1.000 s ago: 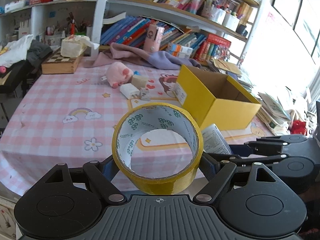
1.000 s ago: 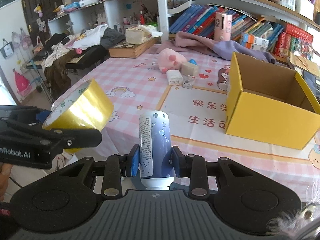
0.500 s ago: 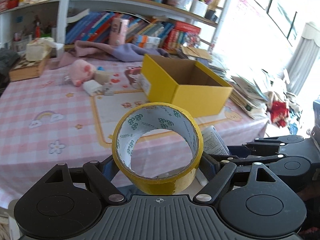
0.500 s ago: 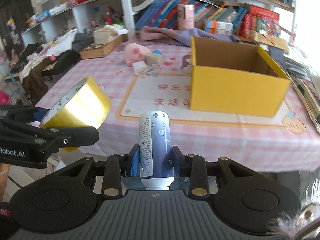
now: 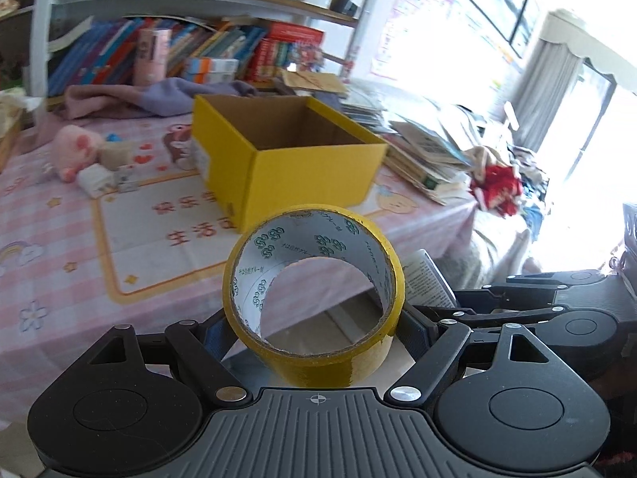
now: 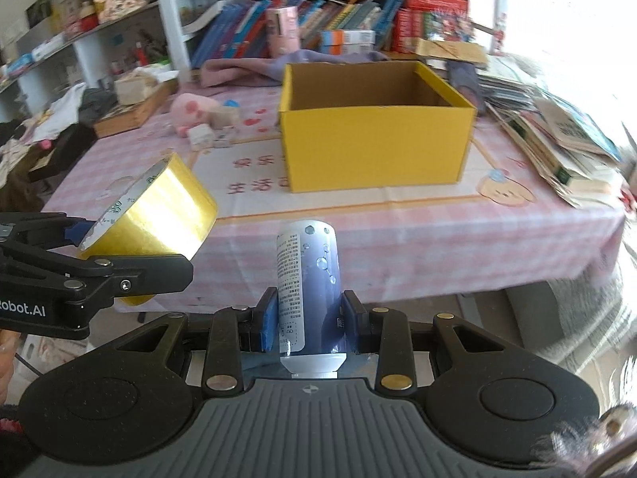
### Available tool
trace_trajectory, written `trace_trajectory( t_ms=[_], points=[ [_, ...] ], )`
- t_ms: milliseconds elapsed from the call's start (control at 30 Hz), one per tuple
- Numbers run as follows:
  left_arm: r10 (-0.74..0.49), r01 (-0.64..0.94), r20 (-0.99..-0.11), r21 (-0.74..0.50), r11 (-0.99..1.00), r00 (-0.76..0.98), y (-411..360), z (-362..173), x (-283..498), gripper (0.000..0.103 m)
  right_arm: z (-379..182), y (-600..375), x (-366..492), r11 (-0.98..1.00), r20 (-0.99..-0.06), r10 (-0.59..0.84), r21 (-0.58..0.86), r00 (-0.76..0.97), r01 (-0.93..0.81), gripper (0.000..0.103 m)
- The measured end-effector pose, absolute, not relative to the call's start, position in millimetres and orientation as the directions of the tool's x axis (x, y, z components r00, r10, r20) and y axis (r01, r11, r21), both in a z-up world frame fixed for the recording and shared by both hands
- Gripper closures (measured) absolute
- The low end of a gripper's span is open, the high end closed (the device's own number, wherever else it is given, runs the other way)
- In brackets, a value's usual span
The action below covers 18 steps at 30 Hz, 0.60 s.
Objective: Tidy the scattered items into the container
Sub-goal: 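Carry the tape roll and tube with both grippers toward the yellow box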
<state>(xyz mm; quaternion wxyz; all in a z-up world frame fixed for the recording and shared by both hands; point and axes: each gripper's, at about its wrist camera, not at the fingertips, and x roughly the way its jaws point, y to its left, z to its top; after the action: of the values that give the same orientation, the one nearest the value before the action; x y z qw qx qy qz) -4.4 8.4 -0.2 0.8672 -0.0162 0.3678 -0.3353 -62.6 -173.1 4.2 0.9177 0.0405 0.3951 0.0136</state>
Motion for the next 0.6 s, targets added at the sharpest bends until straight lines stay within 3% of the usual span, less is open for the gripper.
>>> trace_trajectory(
  t_ms=[600],
  points=[
    [-0.668, 0.667, -0.622, -0.297, 0.683, 0.407, -26.1, -3.7, 7.0, 0.019, 3.9, -195.3, -74.0, 0.989, -0.742, -0.040, 0.068, 0.669, 0.134, 0.072]
  ],
)
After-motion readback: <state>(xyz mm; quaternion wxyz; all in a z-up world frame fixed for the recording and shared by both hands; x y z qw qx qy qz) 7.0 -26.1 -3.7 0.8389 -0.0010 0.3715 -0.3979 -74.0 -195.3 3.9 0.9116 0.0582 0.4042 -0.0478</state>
